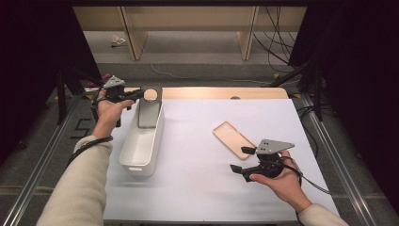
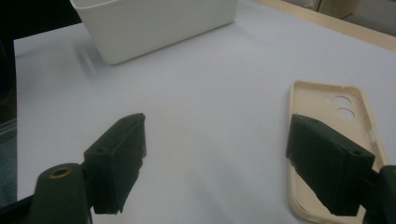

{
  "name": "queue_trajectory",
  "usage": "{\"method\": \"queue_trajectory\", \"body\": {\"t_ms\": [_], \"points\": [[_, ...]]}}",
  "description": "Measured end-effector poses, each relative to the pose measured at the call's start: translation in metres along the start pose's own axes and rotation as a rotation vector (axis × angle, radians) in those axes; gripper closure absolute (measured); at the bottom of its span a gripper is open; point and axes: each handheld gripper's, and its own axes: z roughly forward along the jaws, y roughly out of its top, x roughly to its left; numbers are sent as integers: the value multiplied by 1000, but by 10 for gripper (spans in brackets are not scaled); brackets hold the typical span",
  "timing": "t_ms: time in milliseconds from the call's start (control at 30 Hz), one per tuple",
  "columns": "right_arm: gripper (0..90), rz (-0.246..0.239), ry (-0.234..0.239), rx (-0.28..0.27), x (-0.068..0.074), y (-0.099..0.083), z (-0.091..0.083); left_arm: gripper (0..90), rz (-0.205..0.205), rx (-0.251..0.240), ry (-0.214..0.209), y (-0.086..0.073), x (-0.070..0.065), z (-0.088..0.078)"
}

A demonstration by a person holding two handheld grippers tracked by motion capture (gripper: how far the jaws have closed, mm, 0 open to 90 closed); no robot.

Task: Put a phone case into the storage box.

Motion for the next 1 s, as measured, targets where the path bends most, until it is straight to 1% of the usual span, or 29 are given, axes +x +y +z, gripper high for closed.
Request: {"method": "queue_trajectory", "body": {"t_ms": [133, 233, 333, 433, 633, 767, 1000], "points": [[211, 0, 1, 1, 0, 0, 0, 797, -5, 11, 15, -3, 2, 2], [210, 0, 2, 1, 0, 0, 0, 791, -6, 25, 17, -5, 3, 3], [211, 0, 2, 0, 0, 0, 0, 783, 0, 34, 28, -4, 4, 3], [210, 0, 2, -1, 0, 0, 1, 776, 19, 55, 45, -3, 5, 4], [210, 1, 2, -1, 0, 0, 1, 761, 40, 92, 78, 1, 3, 7], [210, -1, 2, -1, 0, 0, 1, 750, 41, 107, 96, 2, 3, 10], [210, 1, 3, 1, -1, -1, 1, 738, 49, 118, 106, 3, 4, 15]]}}
